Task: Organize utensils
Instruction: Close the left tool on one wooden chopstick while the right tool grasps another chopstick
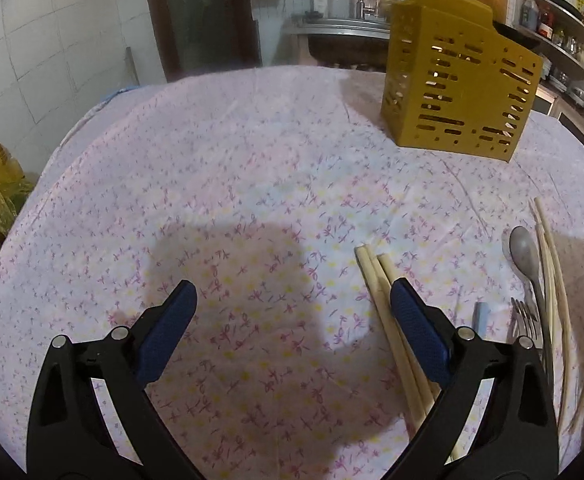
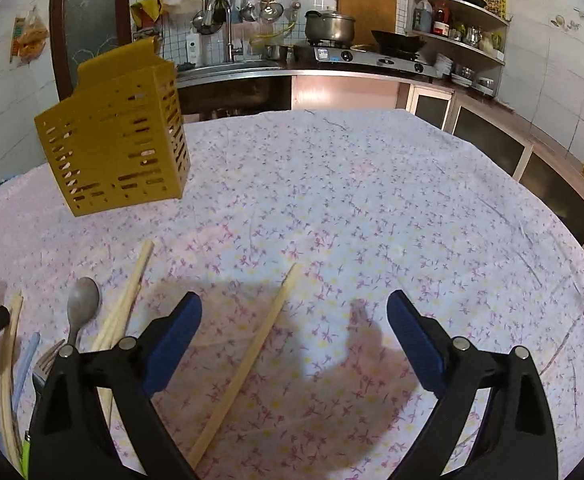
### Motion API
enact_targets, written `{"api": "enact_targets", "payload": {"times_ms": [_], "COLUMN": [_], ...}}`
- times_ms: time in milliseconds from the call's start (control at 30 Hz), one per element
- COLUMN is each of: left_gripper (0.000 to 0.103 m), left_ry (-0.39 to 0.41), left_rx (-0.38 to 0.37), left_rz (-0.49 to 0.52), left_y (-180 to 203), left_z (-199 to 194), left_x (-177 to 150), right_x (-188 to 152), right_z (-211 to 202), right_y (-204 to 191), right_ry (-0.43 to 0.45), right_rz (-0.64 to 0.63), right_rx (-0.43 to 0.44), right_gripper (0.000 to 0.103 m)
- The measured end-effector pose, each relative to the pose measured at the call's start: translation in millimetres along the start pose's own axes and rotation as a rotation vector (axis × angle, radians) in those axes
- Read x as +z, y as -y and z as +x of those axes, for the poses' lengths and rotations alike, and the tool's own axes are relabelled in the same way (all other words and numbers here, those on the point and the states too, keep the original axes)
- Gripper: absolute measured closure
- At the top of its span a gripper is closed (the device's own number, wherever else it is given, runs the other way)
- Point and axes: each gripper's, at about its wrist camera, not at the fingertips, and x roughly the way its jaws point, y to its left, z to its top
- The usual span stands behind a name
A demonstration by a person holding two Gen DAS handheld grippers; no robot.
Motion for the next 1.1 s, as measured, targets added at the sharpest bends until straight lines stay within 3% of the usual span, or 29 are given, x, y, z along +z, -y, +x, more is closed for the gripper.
{"api": "enact_targets", "payload": {"times_ms": [467,633,733,867,1100], "left_gripper": [0.009,0.026,0.037,0.049,0.072], "left_ry": [-0.045,-0.062,-0.079,-0.11,-0.156], "left_rx": [0.032,0.003,-0.027,-0.057,-0.098], "left_rz": [-0.001,0.002,0.003,-0.01,-0.024], "left_y": [-1.5,6.1,8.6,8.5,5.5], "left_z": [7.4,4.9,1.6,-0.6,7.0], "left_x": [1.5,3.2,2.9,5.1,18.4], "right_x": [0.2,0.1,-1.2,-1.2,9.0], "right_z": [13.9,22.4,28.1,32.7,38.5], "right_y": [-0.9,-6.7,-5.7,-6.1,-18.7], "right_ry": [-0.039,-0.077,-0.114,-0.144,-0.174], "right_rz": [0.006,-0.008,0.013,0.078,0.1], "right_rx": [-0.02,-0.055,-0.058,-0.048,-0.027], "right_gripper": [0.011,0.011,0.025,0.031,0.068]}}
